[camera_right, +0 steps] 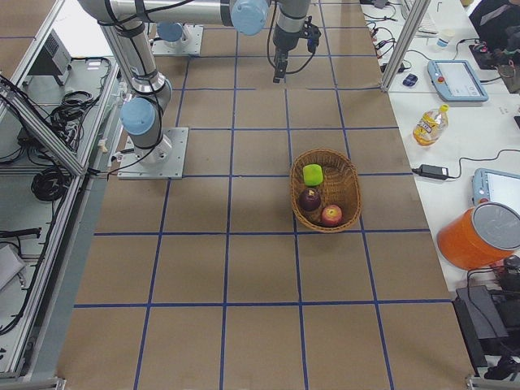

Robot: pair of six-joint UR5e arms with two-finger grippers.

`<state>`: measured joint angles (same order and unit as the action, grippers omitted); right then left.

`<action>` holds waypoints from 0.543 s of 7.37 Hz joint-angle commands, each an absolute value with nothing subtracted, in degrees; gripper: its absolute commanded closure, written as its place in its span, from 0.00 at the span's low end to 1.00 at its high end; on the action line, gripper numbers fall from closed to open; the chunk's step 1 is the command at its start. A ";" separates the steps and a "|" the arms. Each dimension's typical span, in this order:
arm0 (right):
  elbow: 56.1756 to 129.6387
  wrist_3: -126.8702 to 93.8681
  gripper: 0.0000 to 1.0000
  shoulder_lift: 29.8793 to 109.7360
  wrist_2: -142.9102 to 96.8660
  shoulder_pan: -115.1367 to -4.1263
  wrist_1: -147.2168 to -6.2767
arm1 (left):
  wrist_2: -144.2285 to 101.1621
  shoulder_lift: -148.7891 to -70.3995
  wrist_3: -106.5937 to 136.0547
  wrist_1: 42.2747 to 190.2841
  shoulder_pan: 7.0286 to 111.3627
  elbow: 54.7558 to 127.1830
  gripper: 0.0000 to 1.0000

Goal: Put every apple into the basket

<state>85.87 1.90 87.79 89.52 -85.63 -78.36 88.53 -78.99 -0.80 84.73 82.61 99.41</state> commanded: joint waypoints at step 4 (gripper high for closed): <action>86.84 -2.11 0.00 89.56 91.76 -88.59 -78.66 | 88.06 -78.49 -0.87 86.83 81.48 98.52 0.00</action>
<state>86.75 -2.31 88.82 91.74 -88.52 -78.65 87.92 -78.91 -0.50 86.61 81.83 98.12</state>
